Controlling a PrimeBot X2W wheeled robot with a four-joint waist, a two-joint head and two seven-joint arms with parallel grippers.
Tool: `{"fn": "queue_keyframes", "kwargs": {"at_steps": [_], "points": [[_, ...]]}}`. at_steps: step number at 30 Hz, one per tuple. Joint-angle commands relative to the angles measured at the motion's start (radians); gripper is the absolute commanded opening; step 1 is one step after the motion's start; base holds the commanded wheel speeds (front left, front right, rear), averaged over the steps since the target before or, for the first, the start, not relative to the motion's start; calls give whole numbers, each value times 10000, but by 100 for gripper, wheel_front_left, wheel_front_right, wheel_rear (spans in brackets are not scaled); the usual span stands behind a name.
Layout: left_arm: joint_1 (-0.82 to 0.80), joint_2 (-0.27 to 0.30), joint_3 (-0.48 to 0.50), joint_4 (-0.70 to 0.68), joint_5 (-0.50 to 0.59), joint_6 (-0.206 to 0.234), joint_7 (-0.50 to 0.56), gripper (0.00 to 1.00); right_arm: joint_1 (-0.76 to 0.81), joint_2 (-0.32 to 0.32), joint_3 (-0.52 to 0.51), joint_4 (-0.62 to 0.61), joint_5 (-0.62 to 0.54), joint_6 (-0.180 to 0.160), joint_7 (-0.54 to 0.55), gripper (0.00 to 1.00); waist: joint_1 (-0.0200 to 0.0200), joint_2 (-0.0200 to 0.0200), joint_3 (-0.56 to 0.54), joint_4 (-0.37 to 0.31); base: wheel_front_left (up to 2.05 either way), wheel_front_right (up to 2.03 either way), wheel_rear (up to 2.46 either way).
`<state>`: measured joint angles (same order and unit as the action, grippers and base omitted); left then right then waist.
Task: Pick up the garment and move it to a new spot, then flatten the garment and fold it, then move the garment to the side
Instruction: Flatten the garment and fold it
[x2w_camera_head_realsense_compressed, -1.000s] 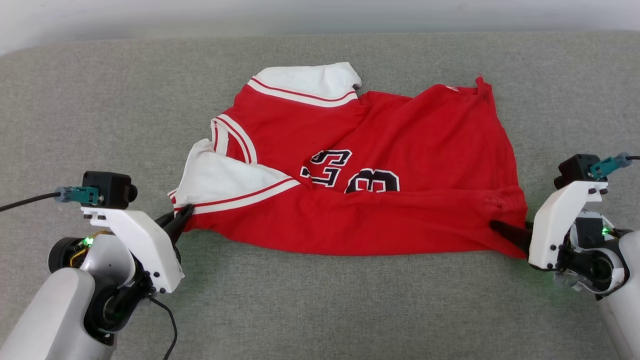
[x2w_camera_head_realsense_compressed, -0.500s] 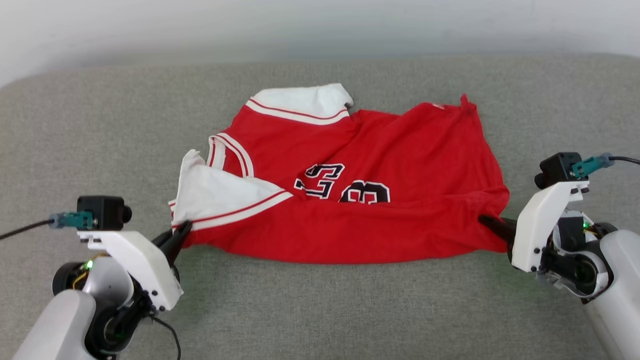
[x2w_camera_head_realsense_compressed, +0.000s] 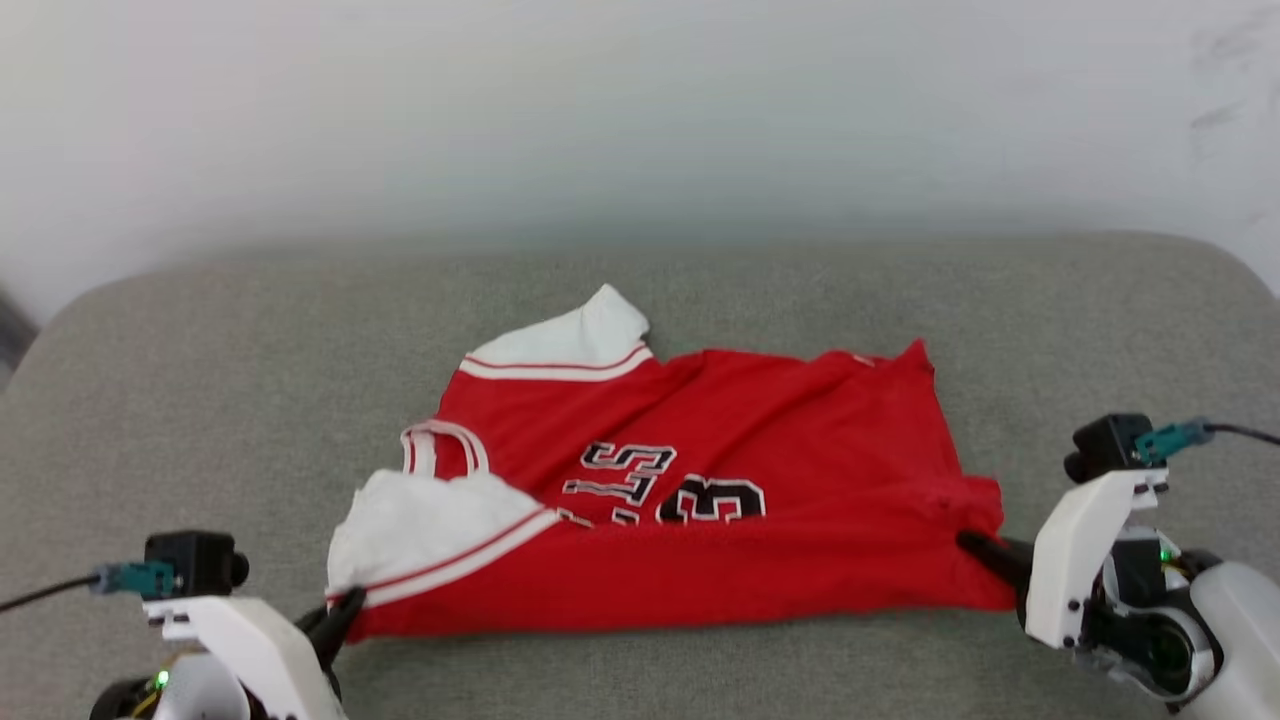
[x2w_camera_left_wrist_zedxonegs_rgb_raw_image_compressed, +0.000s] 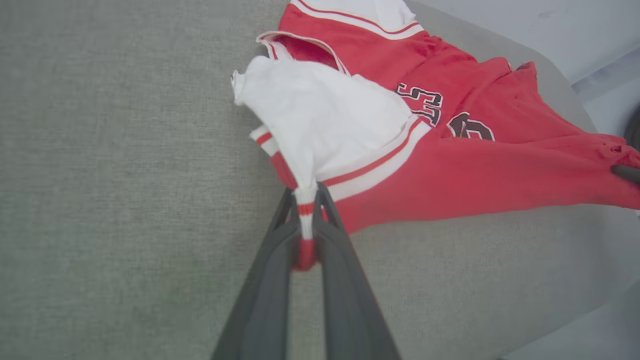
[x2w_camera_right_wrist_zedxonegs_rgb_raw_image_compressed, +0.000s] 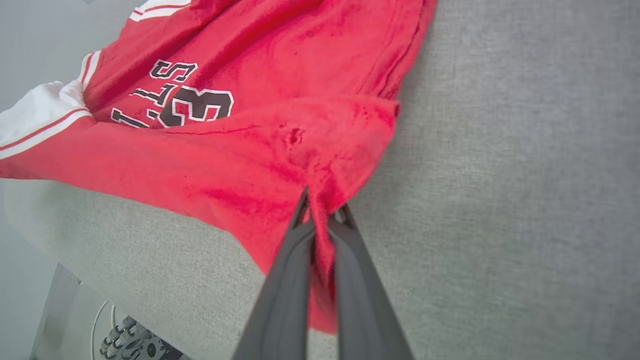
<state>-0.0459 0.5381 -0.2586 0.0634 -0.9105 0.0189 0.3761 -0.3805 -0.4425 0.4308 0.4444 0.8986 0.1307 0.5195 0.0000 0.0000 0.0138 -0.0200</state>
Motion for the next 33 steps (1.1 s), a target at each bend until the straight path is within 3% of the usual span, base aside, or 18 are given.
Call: {"fn": "queue_keyframes", "kwargs": {"at_steps": [1, 7, 8, 9, 10, 11, 16, 23, 28, 33], "points": [[444, 78, 25, -191, -125, 118, 108, 0, 351, -112, 25, -52, 104, 0, 46, 0, 0, 0, -220, -41, 0, 0, 0], [1079, 6, -79, -150, -249, 291, 232, 0, 1178, -30, -53, 186, 33, 0, -55, 0, 0, 0, -171, -85, 0, 0, 0], [977, -102, -51, -25, -220, 321, 71, 4, 1246, 16, -61, 232, -56, 0, -185, 39, 0, 0, -115, -84, 0, 0, 0], [977, -102, -51, -25, -220, 321, 71, 4, 1246, 16, -61, 232, -56, 0, -185, 39, 0, 0, -115, -84, 0, 0, 0], [872, -208, -103, 126, -223, 264, 6, 56, 1286, 69, -44, 242, -129, 0, -350, 100, 0, 0, -56, -84, 0, 0, 0], [785, -309, -163, 284, -234, 186, -35, 100, 1321, 138, -89, 235, -212, 0, -618, 100, 0, 0, -21, -96, 0, 0, 0], [237, -493, -109, 767, 57, -13, -712, 100, 1238, 150, -113, -92, -929, 0, -2445, 100, 0, 0, 54, -243, 0, 0, 0], [-443, -570, 187, 869, 866, 112, -2238, 100, 1196, 225, -649, -353, -2534, 0, -4961, 100, 0, 0, -161, -573, 0, 0, 0], [-1084, -544, 283, 956, 1569, 322, -3220, 100, 1290, 566, -1278, -826, -3656, -2, -5879, 100, 0, 0, -82, -1037, 0, 0, 0], [-2164, -532, 272, 1044, 2012, 463, -3483, 100, 1181, 1006, -1717, -1607, -4349, -2, -6210, 100, 0, 0, 512, -1609, 0, 0, 0]]}}
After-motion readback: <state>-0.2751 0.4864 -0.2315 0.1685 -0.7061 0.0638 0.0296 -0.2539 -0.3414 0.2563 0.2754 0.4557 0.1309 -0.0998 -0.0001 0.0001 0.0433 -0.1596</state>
